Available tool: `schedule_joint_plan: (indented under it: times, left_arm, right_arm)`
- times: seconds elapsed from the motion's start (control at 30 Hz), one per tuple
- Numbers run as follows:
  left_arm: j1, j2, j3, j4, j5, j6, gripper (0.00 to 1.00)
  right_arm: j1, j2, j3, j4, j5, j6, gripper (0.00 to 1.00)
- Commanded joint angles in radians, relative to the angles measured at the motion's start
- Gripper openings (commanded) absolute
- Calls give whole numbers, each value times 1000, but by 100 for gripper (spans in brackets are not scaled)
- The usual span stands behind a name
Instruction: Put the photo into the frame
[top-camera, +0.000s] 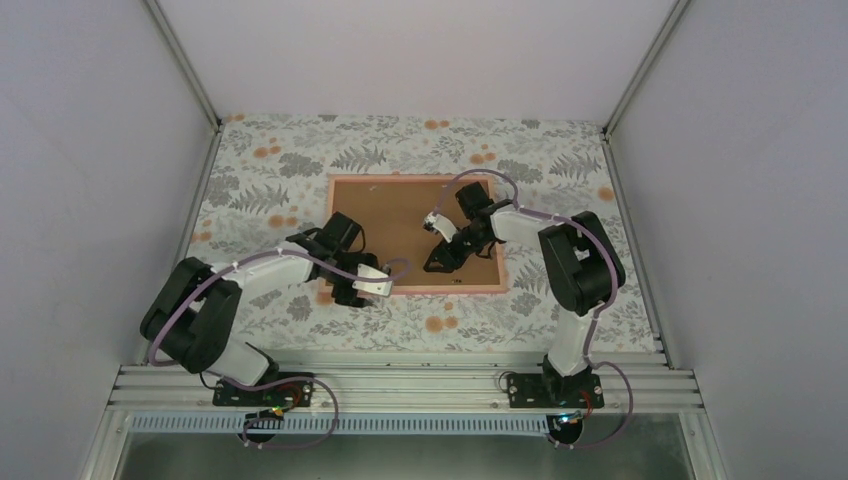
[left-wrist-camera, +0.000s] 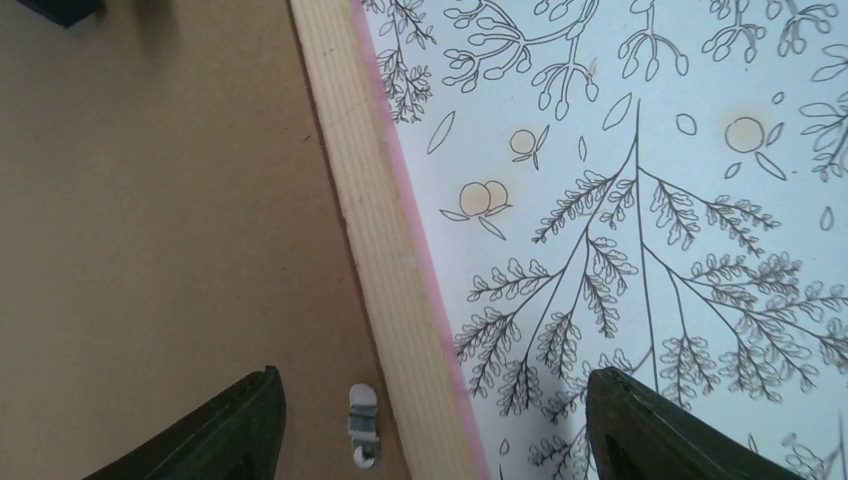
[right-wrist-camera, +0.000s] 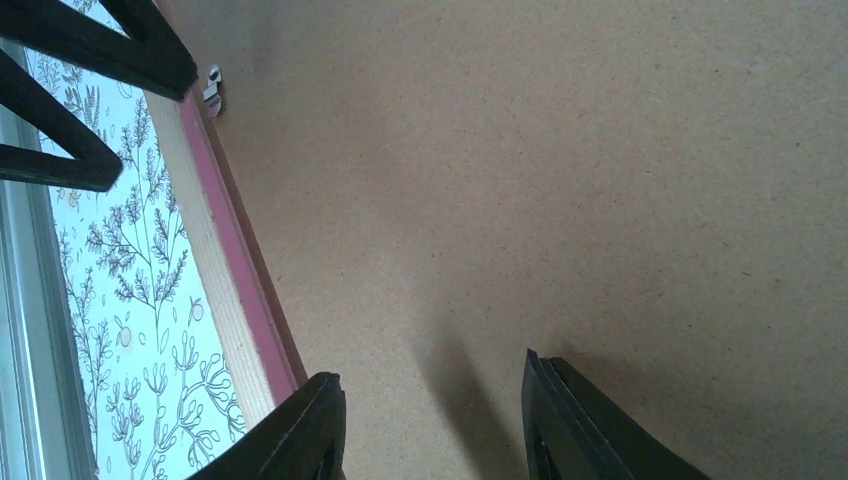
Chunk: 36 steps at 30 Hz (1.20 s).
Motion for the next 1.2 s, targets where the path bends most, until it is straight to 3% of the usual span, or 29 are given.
schedule_joint_plan:
  times: [0.0,0.13,0.37,0.43,0.57,0.73,0.87,1.07,1.17]
  left_arm:
    - [-27,29,-21,78,-29,52,73]
    - [-28,62,-15,67,-59,47,66]
    - [-23,69,-29,16,-96,52,62]
    - [-20,59,-35,-3,-93,74,55]
    - [-17,30,-38,-51,-62,139,31]
    - [-13,41,-11,-99,-65,170,18]
    - [-5,7,-11,-90,-61,168,26]
    - [12,-42,-15,-51,-67,130,61]
    - [11,-42,-14,-34,-68,105,68]
  right_arm:
    - [13,66,-55,-13,97,8,45]
    - [10,55,-77,-4,108,9,45]
    - [1,39,-107,8,118,10,45]
    - [1,36,-108,9,120,10,45]
    - [0,40,-105,8,123,5,45]
    - [-3,40,-106,9,128,1,44]
    - [-2,33,-104,12,130,0,44]
    - [-3,-25,-97,1,93,-12,48]
    - [-2,-90,-94,-2,58,-28,55]
